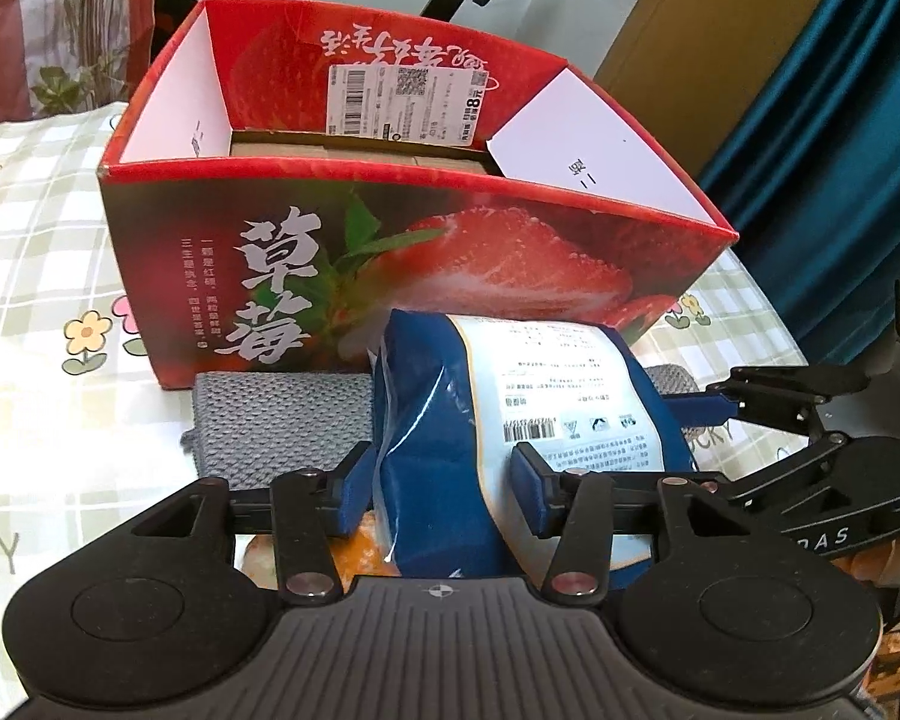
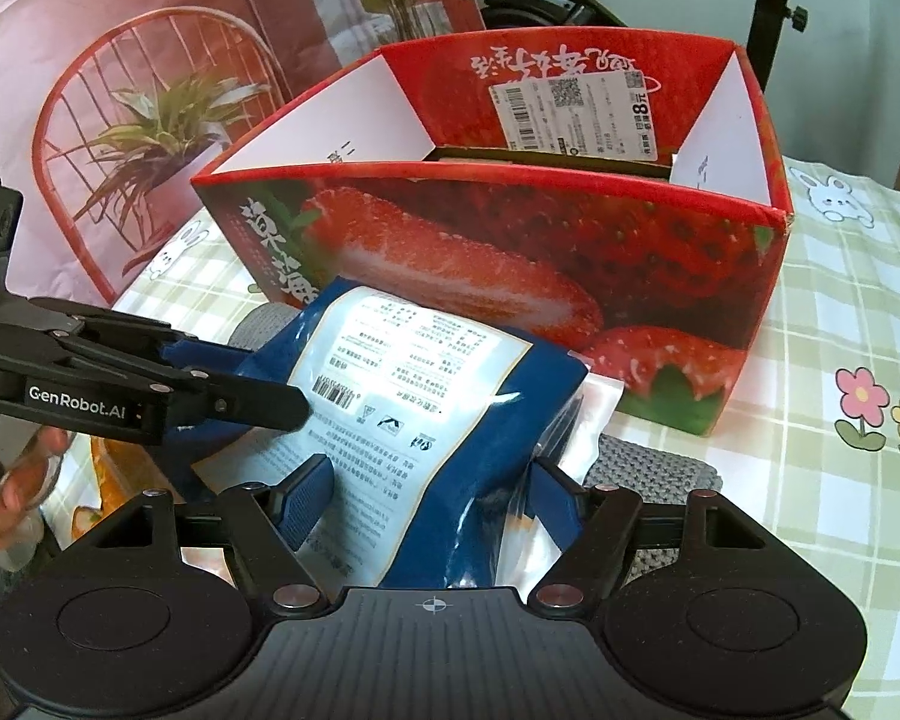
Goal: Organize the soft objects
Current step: 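Lift the blue bag with the left tool over the box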
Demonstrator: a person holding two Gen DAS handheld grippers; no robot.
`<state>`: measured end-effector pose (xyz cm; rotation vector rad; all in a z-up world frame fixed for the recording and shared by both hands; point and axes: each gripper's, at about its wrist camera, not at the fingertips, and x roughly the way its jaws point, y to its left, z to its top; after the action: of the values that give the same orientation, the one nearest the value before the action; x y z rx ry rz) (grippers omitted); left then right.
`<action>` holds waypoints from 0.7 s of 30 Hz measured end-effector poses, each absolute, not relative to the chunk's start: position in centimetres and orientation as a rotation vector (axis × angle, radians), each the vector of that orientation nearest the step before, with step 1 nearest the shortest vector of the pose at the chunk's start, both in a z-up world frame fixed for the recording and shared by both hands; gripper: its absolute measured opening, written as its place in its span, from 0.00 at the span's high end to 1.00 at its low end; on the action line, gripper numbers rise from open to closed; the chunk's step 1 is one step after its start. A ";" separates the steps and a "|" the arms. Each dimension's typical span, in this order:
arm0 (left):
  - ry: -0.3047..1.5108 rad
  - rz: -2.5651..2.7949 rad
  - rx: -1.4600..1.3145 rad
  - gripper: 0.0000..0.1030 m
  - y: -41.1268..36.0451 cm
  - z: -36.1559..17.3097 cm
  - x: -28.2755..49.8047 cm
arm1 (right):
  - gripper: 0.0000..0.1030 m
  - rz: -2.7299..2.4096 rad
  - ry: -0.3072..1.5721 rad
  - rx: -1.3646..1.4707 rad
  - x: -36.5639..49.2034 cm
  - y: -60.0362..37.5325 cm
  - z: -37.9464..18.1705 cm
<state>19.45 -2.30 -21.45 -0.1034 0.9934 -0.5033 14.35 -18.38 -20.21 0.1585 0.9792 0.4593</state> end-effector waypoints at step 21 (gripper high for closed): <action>0.872 -0.551 -0.132 0.61 -1.3 -17.1 17.0 | 0.49 0.458 0.844 0.098 12.6 -17.6 -14.9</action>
<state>17.01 -1.33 -17.07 -0.1317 0.8715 -0.5515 12.62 -17.59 -14.86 0.0984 0.8443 0.4577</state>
